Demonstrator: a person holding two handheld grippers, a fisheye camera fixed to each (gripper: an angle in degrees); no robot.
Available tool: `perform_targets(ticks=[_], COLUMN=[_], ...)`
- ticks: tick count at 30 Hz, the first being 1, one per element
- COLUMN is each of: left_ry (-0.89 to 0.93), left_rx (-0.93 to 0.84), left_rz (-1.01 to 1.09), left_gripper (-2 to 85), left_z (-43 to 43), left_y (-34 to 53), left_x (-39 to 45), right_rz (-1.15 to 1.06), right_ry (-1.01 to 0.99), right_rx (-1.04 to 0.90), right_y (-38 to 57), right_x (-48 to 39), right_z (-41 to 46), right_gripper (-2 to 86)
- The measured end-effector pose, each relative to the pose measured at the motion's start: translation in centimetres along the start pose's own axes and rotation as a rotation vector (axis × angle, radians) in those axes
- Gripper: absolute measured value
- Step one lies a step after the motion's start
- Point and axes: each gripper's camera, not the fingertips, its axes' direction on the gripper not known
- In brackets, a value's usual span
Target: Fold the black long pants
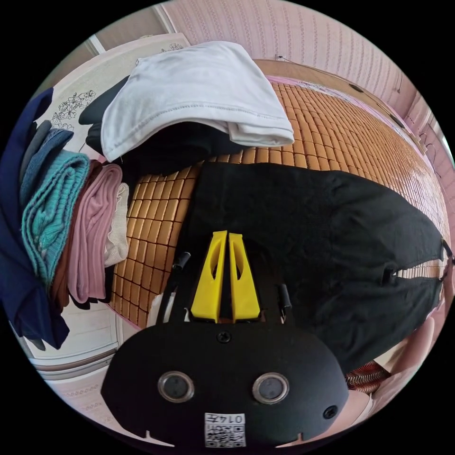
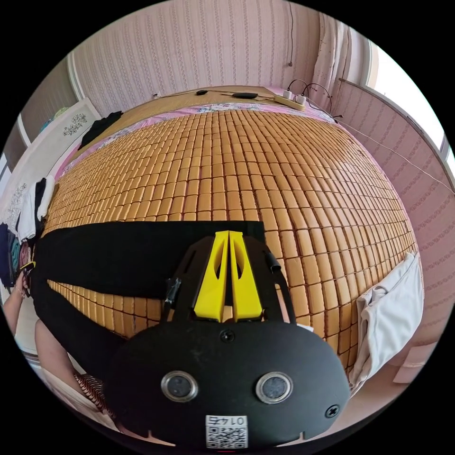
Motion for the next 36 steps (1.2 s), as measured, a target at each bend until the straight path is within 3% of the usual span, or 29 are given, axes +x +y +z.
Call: perform_targets(ticks=[8,17,21,24,26,30,33,36], left_ry=[-0.026,-0.025,-0.045,-0.090,-0.045,0.264,0.363,0.456], left_rx=[-0.004,0.017,0.037,0.147,0.195,0.166,0.153,0.145], left_rz=[0.043,0.004,-0.009,0.118,0.226,0.461,0.625,0.633], left_gripper=[-0.5,-0.5,-0.6,-0.8,-0.8,-0.8,-0.6,-0.5], left_z=[0.5,1.1,-0.4,-4.0,-6.1,-8.3,-8.6,-8.7], left_y=[-0.6,-1.2,-1.2,0.3,1.8,6.3,9.6,10.7], left_x=[0.6,1.0,0.7,3.4,6.5,16.2,23.9,28.5], right_rz=[0.016,0.020,0.009,-0.023,0.003,0.115,0.138,0.127], right_ry=[-0.032,-0.028,0.008,-0.042,-0.060,-0.104,-0.134,-0.143], right_rx=[0.026,-0.068,-0.058,-0.054,-0.091,-0.205,-0.243,-0.182], right_y=[-2.1,-7.5,-6.3,-2.1,1.0,6.8,8.2,7.3], right_x=[0.8,1.0,1.7,2.9,3.9,5.8,6.4,6.8], right_z=[0.4,2.2,-1.5,-5.7,-7.3,-7.8,-7.0,-7.9], right_gripper=[-0.4,-0.2,0.1,1.8,3.7,7.4,4.1,1.4])
